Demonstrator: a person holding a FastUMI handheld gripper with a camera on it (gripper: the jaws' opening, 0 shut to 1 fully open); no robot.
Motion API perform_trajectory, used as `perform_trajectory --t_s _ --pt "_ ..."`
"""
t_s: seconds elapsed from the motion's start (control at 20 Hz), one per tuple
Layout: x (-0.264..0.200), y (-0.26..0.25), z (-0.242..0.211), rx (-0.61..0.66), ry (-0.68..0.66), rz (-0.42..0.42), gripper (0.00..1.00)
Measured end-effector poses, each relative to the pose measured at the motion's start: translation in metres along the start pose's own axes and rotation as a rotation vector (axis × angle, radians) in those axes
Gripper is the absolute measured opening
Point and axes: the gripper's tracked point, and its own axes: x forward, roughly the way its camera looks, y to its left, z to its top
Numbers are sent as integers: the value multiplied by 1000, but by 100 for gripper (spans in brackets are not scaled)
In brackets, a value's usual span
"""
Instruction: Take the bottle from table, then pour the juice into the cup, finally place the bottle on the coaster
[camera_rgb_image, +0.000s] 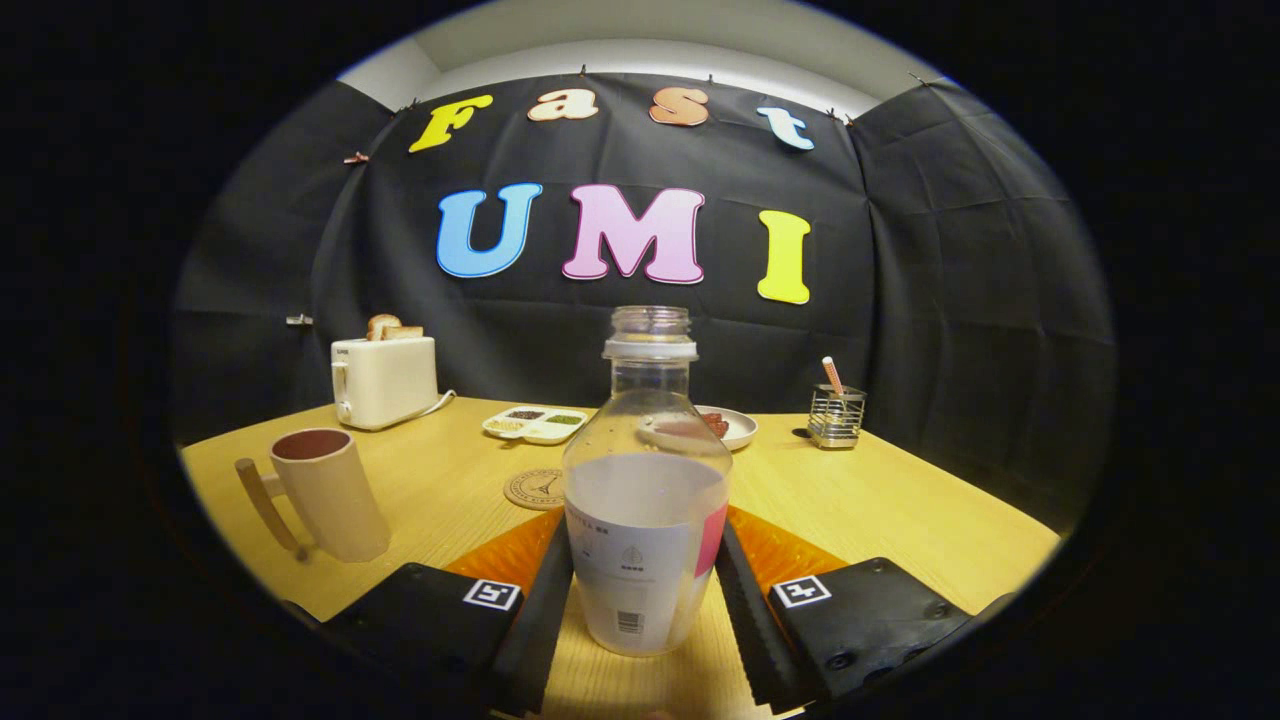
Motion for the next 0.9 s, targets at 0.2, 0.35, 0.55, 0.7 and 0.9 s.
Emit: perform_trajectory --t_s 0.2,0.35,0.55,0.7,0.9 --pt "3 0 17 -96 10 -30 72" --pt "4 5 39 -209 6 -7 72" --pt "4 12 80 -335 -25 -3 72" --pt "8 29 96 -475 -37 17 72" --pt "5 65 92 -626 -26 95 71"
